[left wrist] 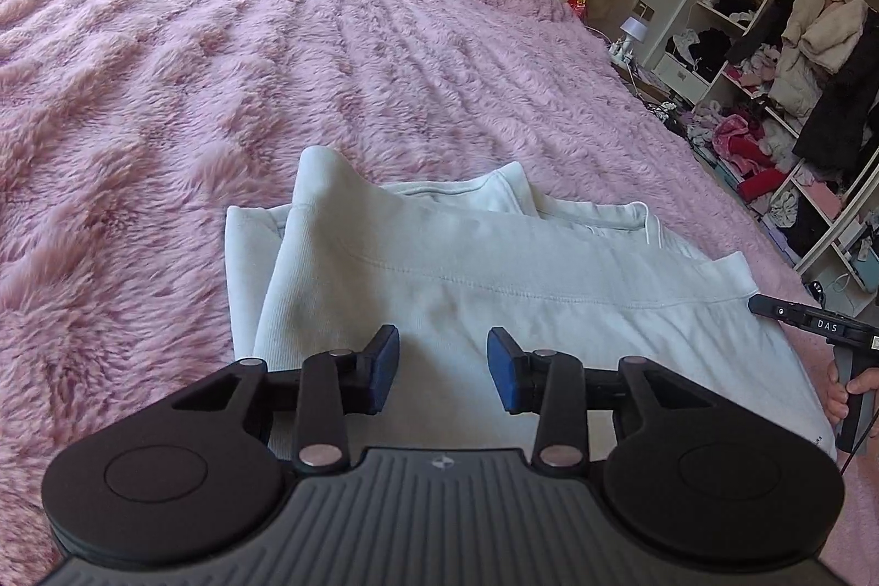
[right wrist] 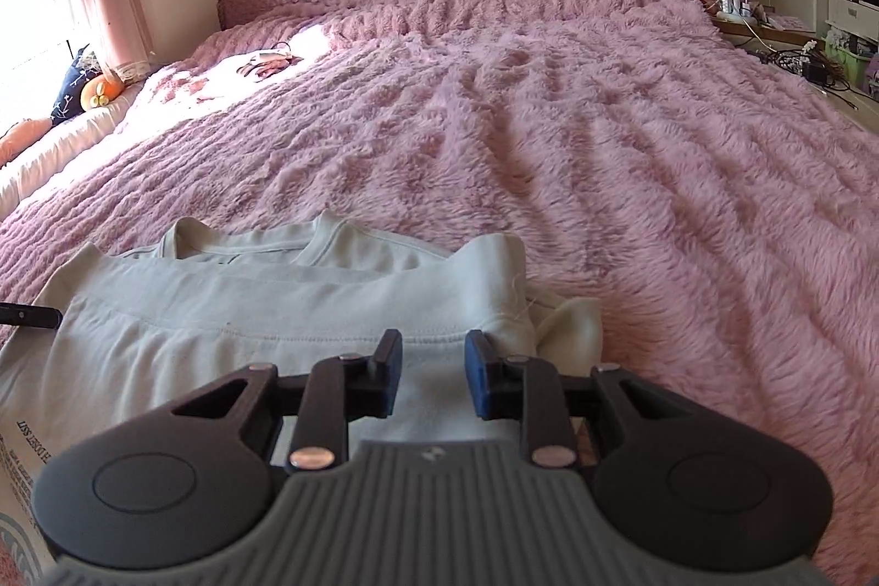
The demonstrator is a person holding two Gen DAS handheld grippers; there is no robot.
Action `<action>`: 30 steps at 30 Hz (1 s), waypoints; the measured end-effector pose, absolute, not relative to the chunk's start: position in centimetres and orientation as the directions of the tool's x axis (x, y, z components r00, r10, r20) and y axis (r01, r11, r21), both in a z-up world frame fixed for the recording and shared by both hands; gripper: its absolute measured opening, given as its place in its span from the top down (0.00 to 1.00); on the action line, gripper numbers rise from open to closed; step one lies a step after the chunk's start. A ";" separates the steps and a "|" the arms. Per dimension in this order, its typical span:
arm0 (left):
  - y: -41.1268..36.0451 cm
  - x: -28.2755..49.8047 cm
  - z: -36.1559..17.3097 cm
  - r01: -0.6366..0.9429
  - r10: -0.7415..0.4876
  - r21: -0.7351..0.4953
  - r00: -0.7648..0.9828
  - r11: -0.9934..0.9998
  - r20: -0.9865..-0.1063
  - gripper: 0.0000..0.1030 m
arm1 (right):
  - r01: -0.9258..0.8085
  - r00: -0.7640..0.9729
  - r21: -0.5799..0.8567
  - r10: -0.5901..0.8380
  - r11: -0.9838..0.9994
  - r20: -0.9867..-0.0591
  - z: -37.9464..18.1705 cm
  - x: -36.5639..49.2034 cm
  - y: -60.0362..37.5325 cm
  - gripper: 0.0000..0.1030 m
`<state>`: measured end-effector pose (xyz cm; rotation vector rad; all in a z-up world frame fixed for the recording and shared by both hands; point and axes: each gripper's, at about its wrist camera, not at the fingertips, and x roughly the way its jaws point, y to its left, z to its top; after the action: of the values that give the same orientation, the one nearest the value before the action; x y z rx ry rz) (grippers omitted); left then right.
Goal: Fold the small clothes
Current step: 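Move both open tools over the folded sweatshirt toward its side edge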
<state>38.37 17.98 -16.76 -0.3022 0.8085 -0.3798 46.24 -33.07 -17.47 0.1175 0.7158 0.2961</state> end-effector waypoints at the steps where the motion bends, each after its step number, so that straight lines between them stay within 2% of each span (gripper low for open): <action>1: 18.2 38.4 -17.1 0.208 -0.440 -0.406 0.627 0.890 -0.643 0.62 | -0.223 0.706 0.205 0.303 0.953 -0.640 -18.0 46.4 -33.2 0.86; 2: 18.5 38.6 -17.5 0.199 -0.445 -0.420 0.624 0.886 -0.642 0.63 | -0.214 0.700 0.204 0.296 0.955 -0.650 -18.5 46.5 -33.3 0.91; 6: 19.7 38.9 -18.4 0.142 -0.464 -0.491 0.621 0.860 -0.632 0.73 | -0.177 0.693 0.222 0.281 0.959 -0.663 -19.8 46.7 -33.6 0.94; 8: 20.0 38.7 -17.7 0.114 -0.461 -0.510 0.624 0.852 -0.630 0.73 | -0.176 0.691 0.205 0.269 0.963 -0.671 -19.6 46.7 -33.4 0.94; 9: 20.0 38.5 -17.2 0.112 -0.450 -0.500 0.632 0.859 -0.632 0.70 | -0.174 0.691 0.191 0.258 0.966 -0.675 -19.3 46.6 -33.2 0.94; 11: 19.5 37.7 -15.9 0.135 -0.442 -0.475 0.640 0.870 -0.628 0.63 | -0.169 0.703 0.179 0.246 0.969 -0.667 -18.2 46.0 -32.6 0.84; 16: 17.8 33.9 -12.9 0.228 -0.471 -0.436 0.641 0.871 -0.606 0.55 | -0.259 0.730 0.286 0.381 0.922 -0.567 -13.9 41.3 -30.9 0.83; 19: 16.4 30.9 -11.8 0.263 -0.478 -0.414 0.643 0.872 -0.598 0.54 | -0.343 0.723 0.296 0.452 0.891 -0.523 -12.0 37.3 -29.0 0.83; 21: 16.0 29.2 -11.6 0.266 -0.483 -0.418 0.645 0.869 -0.592 0.50 | -0.399 0.711 0.282 0.488 0.873 -0.506 -11.3 34.2 -27.6 0.82; 24: 15.5 27.5 -11.9 0.264 -0.495 -0.435 0.635 0.861 -0.593 0.50 | -0.434 0.684 0.273 0.511 0.859 -0.520 -11.7 31.0 -26.3 0.82; 30: 15.6 27.0 -14.4 0.218 -0.462 -0.420 0.586 0.881 -0.666 0.50 | -0.369 0.647 0.268 0.453 0.890 -0.613 -15.3 29.3 -26.6 0.82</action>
<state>27.05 15.57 -14.44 -0.3094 0.8590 -0.4040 29.27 -26.56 -15.30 0.1233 0.7295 0.4688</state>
